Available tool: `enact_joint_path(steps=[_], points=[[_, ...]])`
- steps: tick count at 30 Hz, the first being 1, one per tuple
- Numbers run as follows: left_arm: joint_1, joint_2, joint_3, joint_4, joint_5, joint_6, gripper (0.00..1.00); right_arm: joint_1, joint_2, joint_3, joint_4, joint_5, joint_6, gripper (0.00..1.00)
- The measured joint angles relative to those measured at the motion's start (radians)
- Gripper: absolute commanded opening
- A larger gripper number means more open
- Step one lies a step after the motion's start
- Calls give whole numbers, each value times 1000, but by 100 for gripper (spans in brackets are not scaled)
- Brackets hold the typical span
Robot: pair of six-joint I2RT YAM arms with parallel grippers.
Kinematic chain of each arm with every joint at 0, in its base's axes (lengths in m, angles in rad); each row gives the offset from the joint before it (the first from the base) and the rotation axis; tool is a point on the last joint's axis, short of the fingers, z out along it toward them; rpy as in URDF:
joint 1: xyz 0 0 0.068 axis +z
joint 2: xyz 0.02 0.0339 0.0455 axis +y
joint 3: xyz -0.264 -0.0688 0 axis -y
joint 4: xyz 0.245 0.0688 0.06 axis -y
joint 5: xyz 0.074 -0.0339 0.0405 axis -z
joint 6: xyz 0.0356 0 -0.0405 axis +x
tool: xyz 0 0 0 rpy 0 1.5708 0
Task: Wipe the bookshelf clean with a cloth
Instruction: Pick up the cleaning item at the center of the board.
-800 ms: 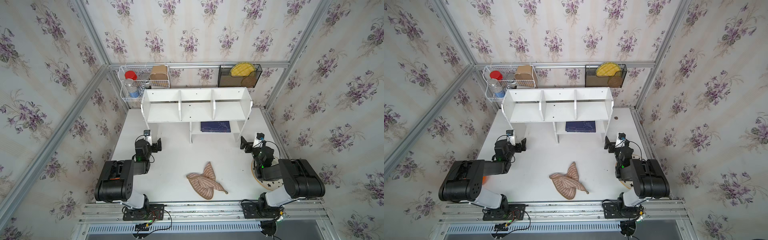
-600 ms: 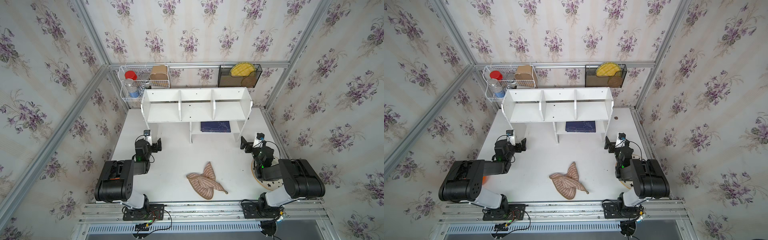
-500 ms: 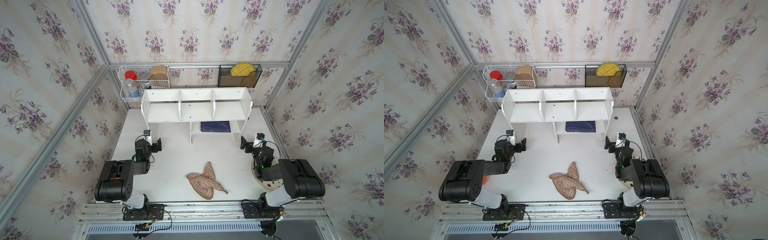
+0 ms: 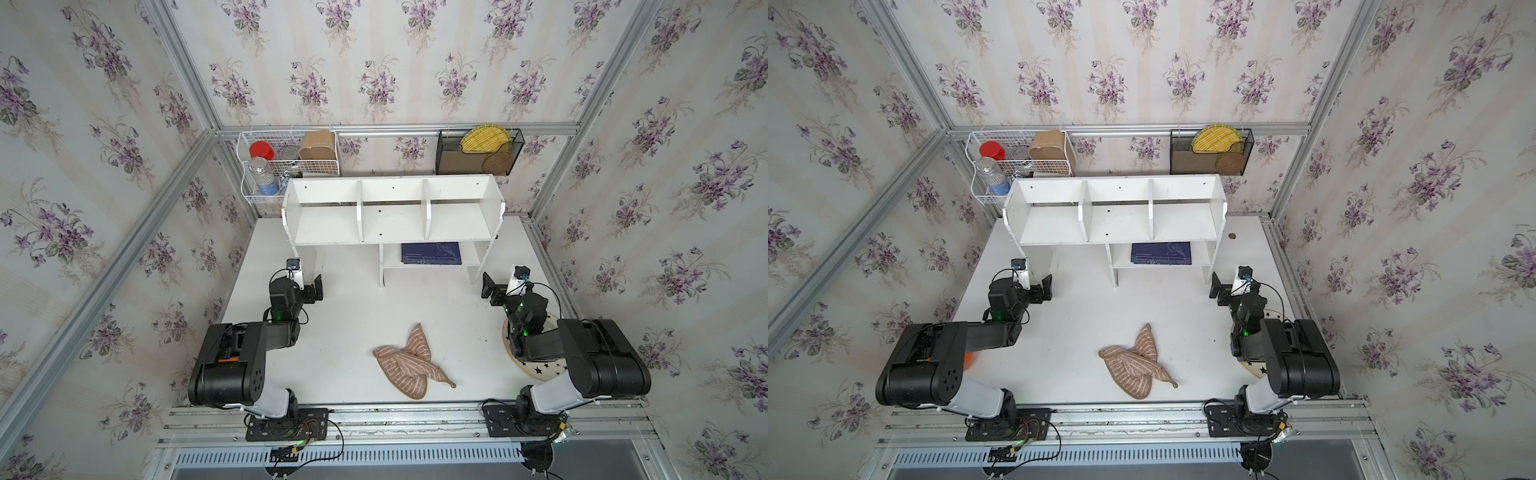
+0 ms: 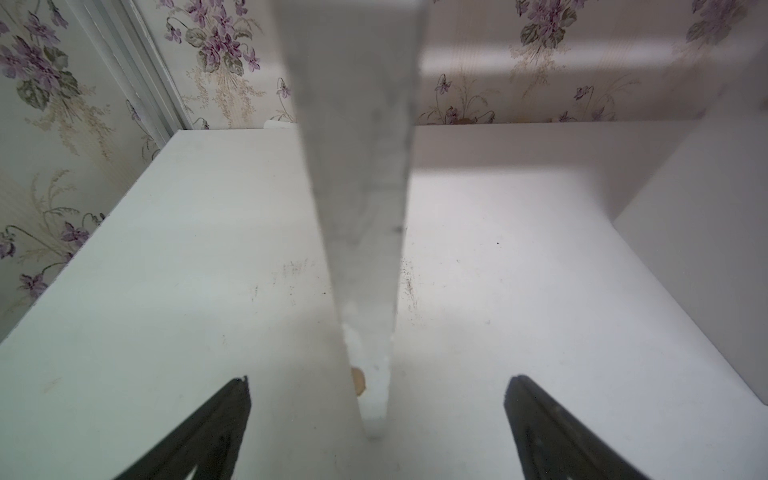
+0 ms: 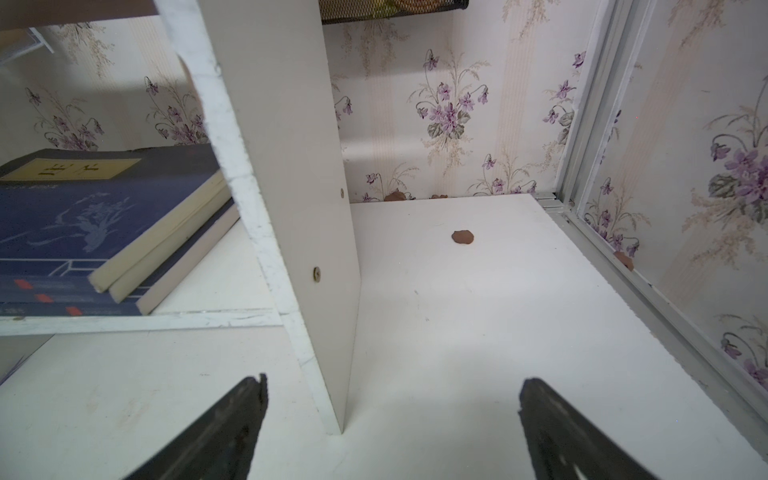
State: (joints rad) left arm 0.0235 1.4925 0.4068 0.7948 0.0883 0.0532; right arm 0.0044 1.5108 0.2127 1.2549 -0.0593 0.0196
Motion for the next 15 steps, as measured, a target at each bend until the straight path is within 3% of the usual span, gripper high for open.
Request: enact_joint_path(steps=[5, 7, 11, 15], points=[[-1, -223, 135, -248, -149, -61, 100, 1, -290, 119, -301, 140, 77, 100], [-1, -291, 229, -437, -209, -121, 95, -3, -384, 131, -393, 216, 181, 100], [-18, -384, 315, -750, -230, -239, 89, -86, -364, 237, -753, 244, 422, 100], [-63, -507, 335, -1011, -248, -364, 87, 122, -340, 398, -1081, 296, 497, 100]])
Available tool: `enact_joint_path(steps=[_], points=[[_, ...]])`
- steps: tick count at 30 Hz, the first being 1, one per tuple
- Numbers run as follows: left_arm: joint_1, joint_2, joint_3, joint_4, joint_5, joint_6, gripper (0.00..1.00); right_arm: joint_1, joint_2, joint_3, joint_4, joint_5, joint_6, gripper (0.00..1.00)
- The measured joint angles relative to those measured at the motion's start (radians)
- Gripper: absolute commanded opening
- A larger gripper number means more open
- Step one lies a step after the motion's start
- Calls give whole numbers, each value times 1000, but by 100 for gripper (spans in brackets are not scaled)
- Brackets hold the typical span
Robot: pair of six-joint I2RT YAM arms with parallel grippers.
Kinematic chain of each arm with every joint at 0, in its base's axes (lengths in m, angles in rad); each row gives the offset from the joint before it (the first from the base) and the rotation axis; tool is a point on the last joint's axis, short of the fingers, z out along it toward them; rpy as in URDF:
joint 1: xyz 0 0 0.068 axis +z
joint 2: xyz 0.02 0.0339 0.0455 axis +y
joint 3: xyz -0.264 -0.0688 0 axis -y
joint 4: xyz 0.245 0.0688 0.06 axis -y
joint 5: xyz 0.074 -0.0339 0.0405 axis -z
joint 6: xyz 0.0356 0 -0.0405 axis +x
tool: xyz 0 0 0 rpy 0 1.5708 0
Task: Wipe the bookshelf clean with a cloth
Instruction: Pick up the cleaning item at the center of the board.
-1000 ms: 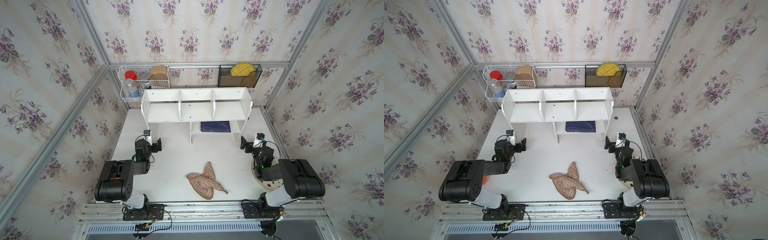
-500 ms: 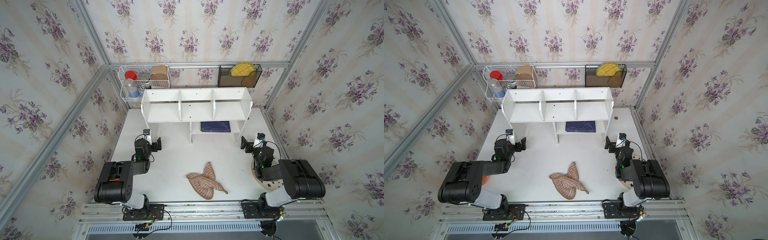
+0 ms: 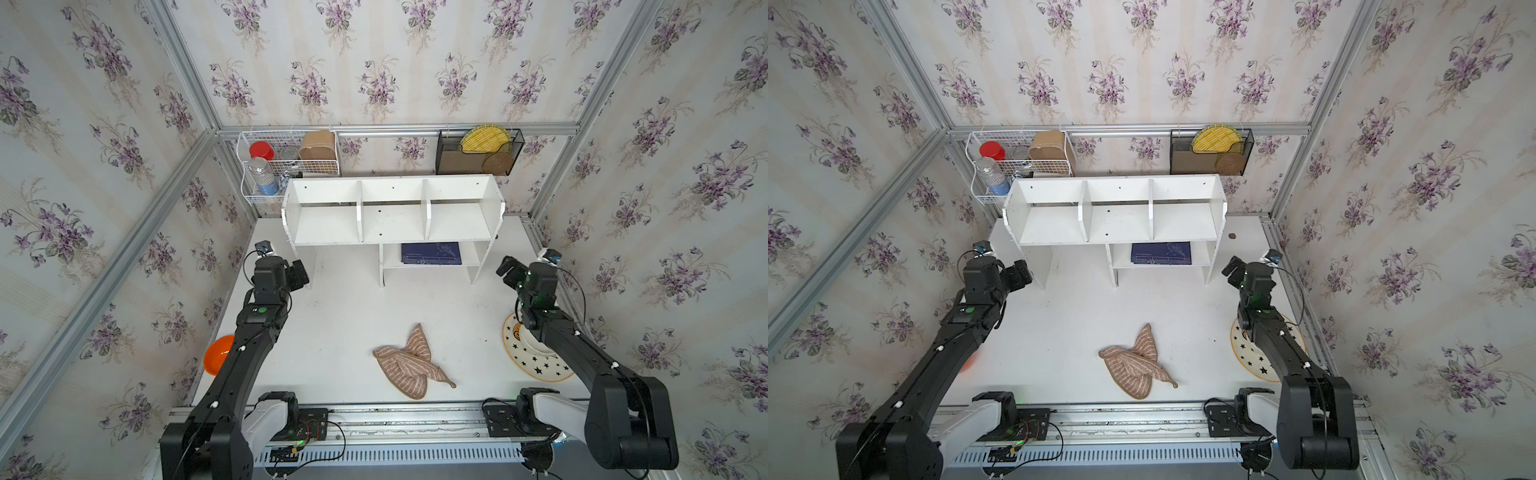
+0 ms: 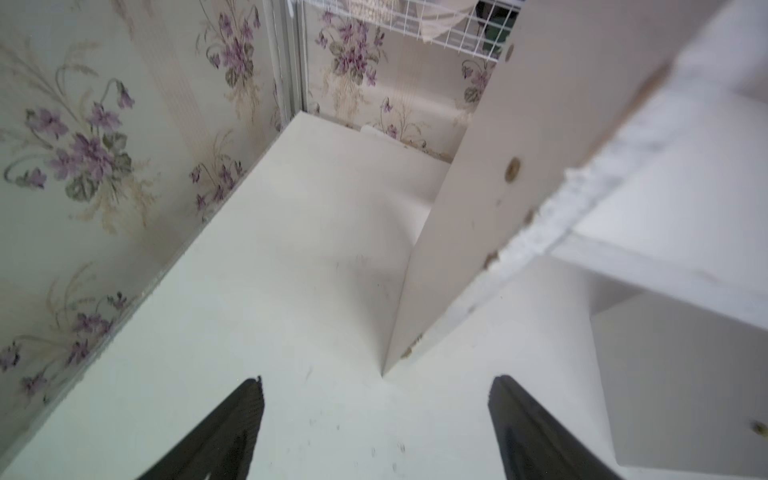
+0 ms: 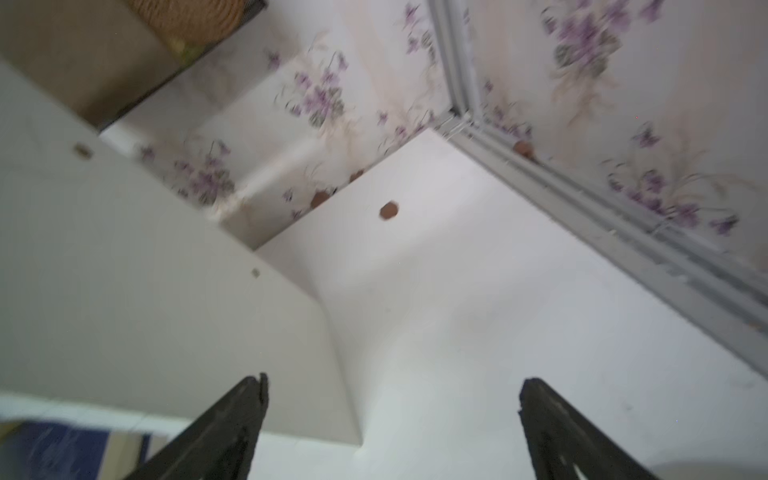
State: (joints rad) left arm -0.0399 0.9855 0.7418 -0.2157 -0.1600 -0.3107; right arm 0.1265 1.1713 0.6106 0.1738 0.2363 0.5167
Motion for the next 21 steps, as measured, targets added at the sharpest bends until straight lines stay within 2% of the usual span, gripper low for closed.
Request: enact_joint_path(steps=[3, 5, 7, 9, 10, 12, 15, 17, 19, 21], points=[[-10, -138, 37, -171, -11, -78, 85, 214, -29, 100, -232, 126, 68, 100], [-20, -208, 82, -245, -28, -111, 84, 292, -72, 113, -300, 177, 95, 100], [-36, -241, 134, -301, -28, -135, 82, 273, -148, 35, -303, 174, 114, 99], [-48, -229, 189, -343, -25, -147, 82, 176, -223, -69, -304, 69, 140, 95], [-51, -219, 214, -359, -21, -151, 81, 180, -240, -95, -306, 31, 148, 95], [-53, -190, 266, -386, -8, -153, 79, 336, -237, -98, -292, -18, 157, 94], [-58, -134, 339, -406, 24, -132, 75, 743, -108, -9, -263, -28, 164, 93], [-62, -103, 369, -414, 64, -116, 75, 945, 13, 73, -270, 15, 184, 92], [-79, -97, 381, -423, 92, -106, 76, 1081, 119, 140, -278, 49, 205, 90], [-102, -111, 381, -426, 111, -87, 77, 1164, 211, 189, -283, 71, 237, 88]])
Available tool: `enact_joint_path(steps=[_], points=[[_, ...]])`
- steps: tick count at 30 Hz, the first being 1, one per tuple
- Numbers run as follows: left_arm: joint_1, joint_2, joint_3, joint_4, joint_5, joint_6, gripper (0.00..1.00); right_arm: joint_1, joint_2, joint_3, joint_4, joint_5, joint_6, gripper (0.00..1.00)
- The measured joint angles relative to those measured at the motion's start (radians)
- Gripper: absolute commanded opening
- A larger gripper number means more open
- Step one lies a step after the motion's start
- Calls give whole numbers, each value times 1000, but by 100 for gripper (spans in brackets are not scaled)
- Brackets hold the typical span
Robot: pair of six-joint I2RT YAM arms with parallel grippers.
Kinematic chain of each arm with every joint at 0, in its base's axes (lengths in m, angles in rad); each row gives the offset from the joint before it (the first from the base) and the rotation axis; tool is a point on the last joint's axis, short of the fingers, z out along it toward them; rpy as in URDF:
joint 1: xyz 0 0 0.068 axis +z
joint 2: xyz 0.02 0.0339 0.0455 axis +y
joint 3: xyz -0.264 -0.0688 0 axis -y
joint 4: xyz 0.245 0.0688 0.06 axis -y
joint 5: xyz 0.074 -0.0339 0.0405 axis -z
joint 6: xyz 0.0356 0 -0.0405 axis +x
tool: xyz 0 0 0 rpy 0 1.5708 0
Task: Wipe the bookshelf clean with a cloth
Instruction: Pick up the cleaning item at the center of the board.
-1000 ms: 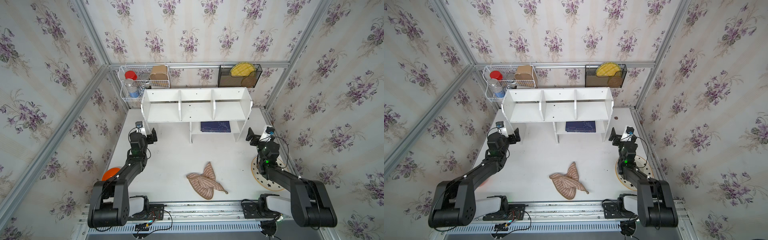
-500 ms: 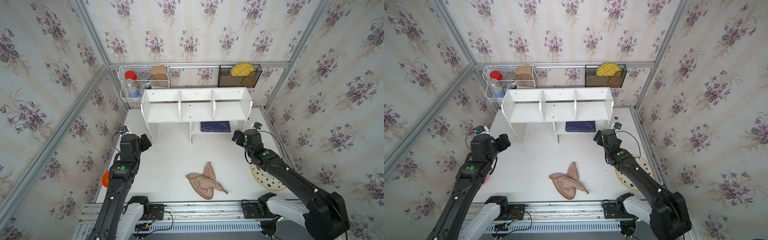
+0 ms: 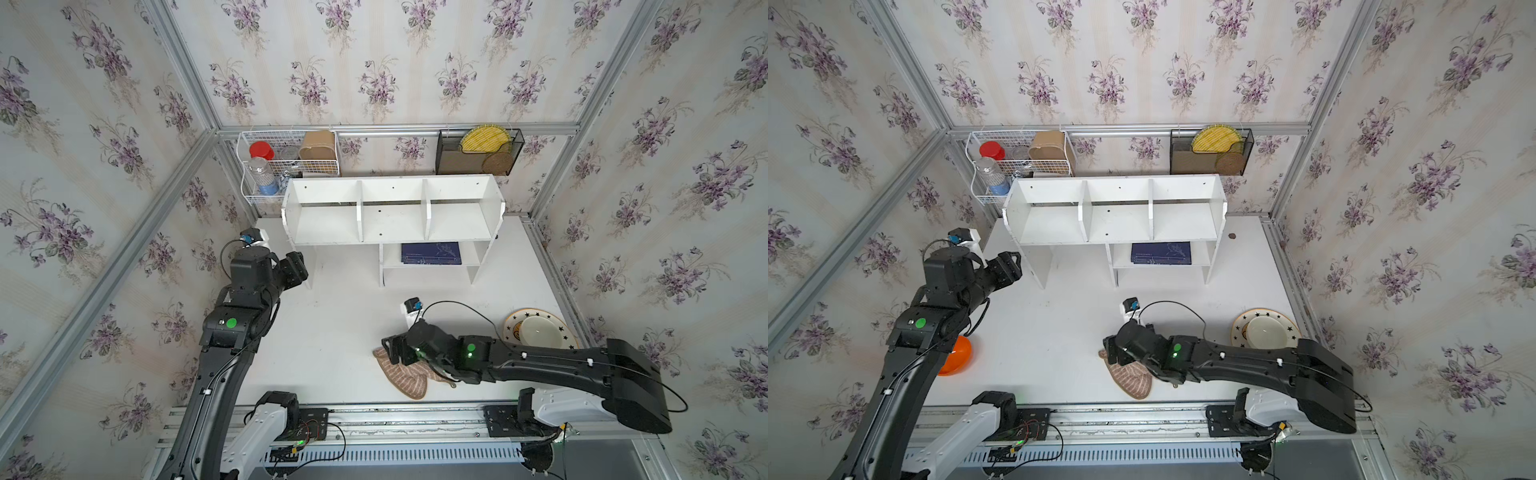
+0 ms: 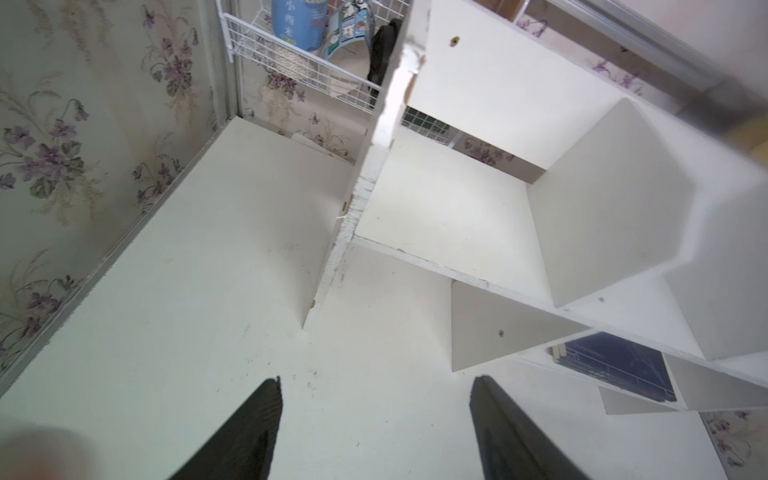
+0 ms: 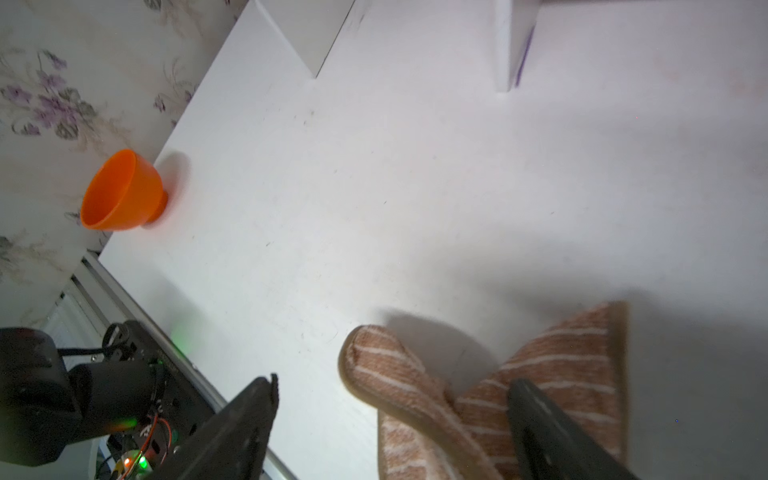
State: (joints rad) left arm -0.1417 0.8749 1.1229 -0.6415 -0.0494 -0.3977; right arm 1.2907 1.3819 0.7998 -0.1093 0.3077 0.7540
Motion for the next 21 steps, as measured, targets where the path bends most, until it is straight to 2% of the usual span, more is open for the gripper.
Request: enact_joint_path(steps=[5, 9, 13, 16, 18, 20, 21], points=[[-8, -24, -26, -24, 16, 14, 78, 89, 145, 27, 6, 5, 82, 84], [-9, -38, -35, -45, -2, 16, 79, 119, 201, 34, -20, 4, 151, 84], [-9, -29, -22, -67, -23, 19, 79, 106, 201, -20, -50, 15, 217, 73], [-9, 3, 12, -91, -30, 19, 80, 82, 203, -47, -49, 15, 241, 56], [-9, 29, 45, -106, -30, 19, 79, 64, 213, -67, -36, 15, 246, 33], [-9, 70, 97, -126, -30, 19, 80, 50, 222, -72, -25, 21, 248, 3], [-9, 90, 123, -133, -31, 19, 80, 44, 225, -71, -23, 19, 248, 0]])
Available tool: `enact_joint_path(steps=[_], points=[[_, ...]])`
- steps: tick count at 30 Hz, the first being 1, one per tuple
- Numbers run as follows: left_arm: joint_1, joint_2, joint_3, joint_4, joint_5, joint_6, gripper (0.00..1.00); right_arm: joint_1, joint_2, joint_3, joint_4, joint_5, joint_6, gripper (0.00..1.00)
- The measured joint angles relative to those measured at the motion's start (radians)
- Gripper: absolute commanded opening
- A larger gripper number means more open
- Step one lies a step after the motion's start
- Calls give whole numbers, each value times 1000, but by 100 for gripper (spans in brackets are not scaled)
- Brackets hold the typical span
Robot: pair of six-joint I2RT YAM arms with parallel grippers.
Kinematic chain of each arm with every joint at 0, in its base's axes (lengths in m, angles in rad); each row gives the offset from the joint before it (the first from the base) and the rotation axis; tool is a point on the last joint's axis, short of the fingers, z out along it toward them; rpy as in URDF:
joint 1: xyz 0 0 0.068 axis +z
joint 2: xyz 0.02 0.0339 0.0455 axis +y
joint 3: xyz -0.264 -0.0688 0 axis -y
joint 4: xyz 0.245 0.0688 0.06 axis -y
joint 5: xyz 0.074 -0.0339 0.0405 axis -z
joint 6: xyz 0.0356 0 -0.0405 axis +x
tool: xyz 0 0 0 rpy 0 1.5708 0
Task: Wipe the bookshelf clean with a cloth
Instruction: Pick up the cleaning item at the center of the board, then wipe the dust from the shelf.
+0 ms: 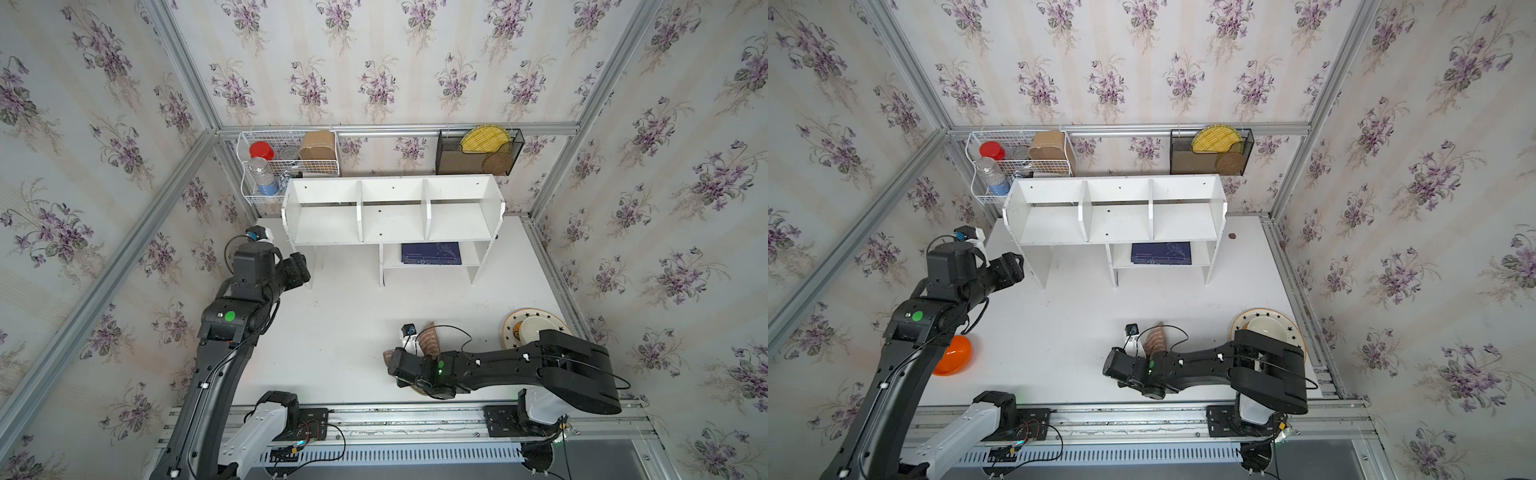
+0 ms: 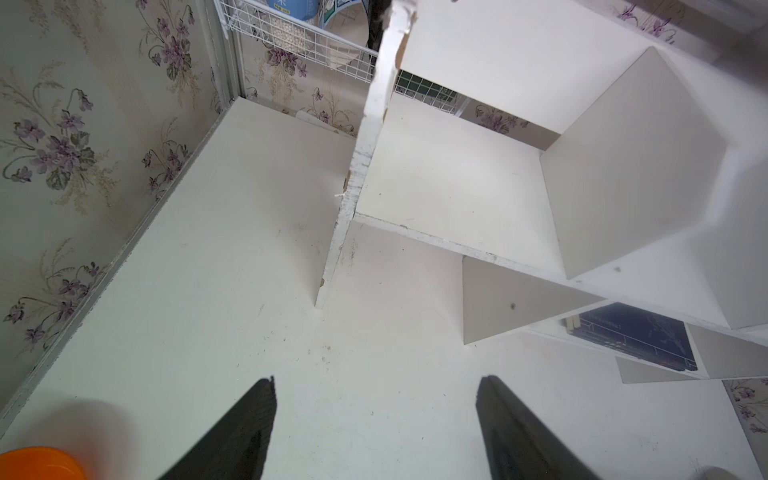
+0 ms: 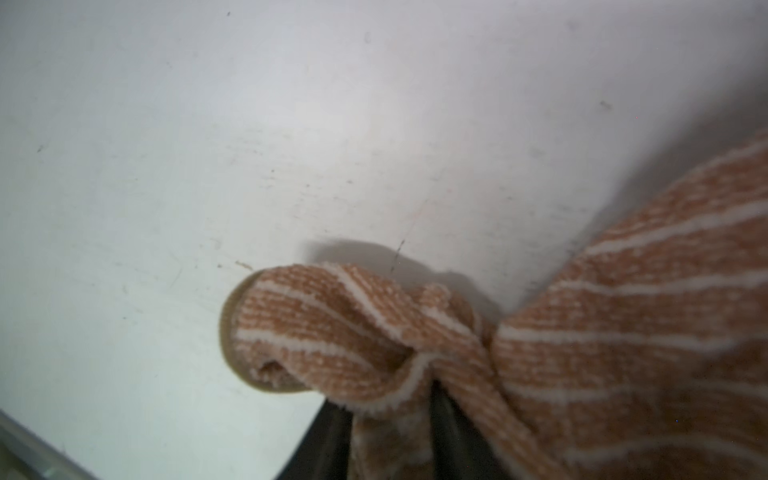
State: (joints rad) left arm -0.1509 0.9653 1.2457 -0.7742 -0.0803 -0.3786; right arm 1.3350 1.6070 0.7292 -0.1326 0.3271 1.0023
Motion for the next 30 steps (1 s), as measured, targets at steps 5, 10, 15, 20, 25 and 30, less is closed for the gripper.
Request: enact_joint_path(steps=[5, 10, 15, 20, 25, 30], points=[[0, 88, 140, -5, -7, 11, 80, 0, -37, 42, -38, -2, -39, 0], [12, 224, 258, 42, -14, 38, 72, -26, -161, 133, -68, 61, -137, 0], [22, 298, 217, 159, -13, 73, 70, -201, -314, 177, -76, 108, -227, 0], [33, 324, 145, 252, -13, 93, 64, -316, -396, 333, -86, 159, -352, 0], [49, 337, 100, 319, -9, 95, 50, -422, -379, 516, -73, 217, -462, 0], [50, 357, 83, 374, 34, 94, 39, -523, -342, 648, -79, 260, -533, 0]])
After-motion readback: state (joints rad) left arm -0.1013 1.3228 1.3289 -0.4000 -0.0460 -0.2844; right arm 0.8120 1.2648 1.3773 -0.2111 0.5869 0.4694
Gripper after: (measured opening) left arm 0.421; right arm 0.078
